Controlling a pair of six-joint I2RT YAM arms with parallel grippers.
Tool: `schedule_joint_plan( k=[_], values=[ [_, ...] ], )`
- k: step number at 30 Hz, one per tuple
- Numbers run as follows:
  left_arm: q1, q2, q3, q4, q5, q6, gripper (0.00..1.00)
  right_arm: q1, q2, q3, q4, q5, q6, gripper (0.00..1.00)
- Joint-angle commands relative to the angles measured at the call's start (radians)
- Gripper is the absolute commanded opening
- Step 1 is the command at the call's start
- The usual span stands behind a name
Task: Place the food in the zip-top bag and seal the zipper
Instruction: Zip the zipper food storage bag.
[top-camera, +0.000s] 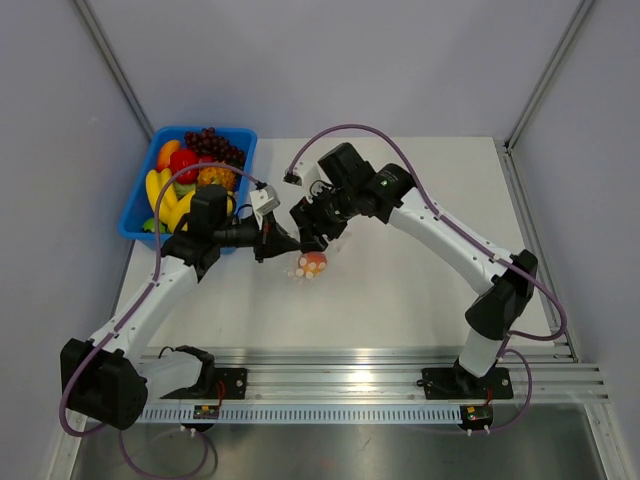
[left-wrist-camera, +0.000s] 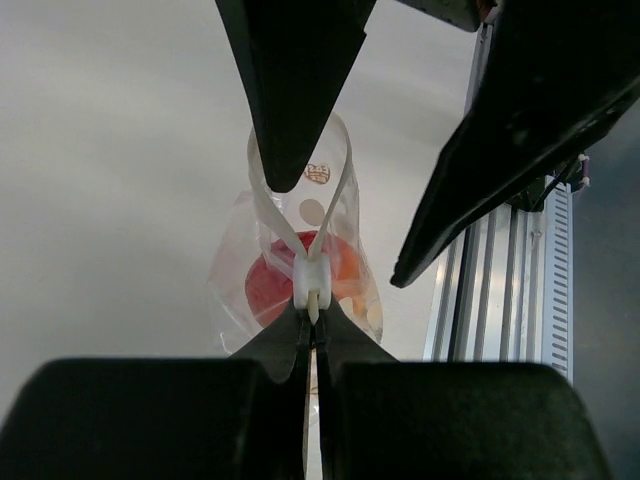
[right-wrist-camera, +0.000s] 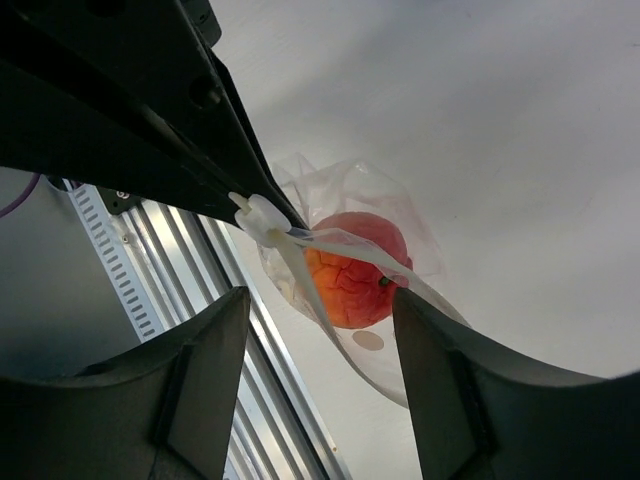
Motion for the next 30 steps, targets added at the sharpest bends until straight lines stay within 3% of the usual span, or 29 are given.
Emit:
schedule_joint_plan(
  k=[1, 10, 20, 30],
  values=[
    [-0.003, 0.002, 0.051, -0.008, 0.038, 0.028, 0.00, -0.001, -0.005, 0.066, 0.037, 0.034, -0.013, 0.66],
    [-0.003, 0.005, 0.054, -0.030, 0.042, 0.045, 0.00, 0.000, -0.098, 0.099, 0.037, 0.015, -0.027, 0.61],
    [-0.003, -0.006, 0.070, -0.036, 0.090, 0.042, 0.00, 0.000, 0.009, 0.154, -0.049, -0.084, -0.104, 0.71],
    [-0.003, 0.002, 0.082, -0.057, 0.134, 0.062, 0.00, 0.000, 0.035, 0.132, -0.018, -0.091, -0.113, 0.66]
  ],
)
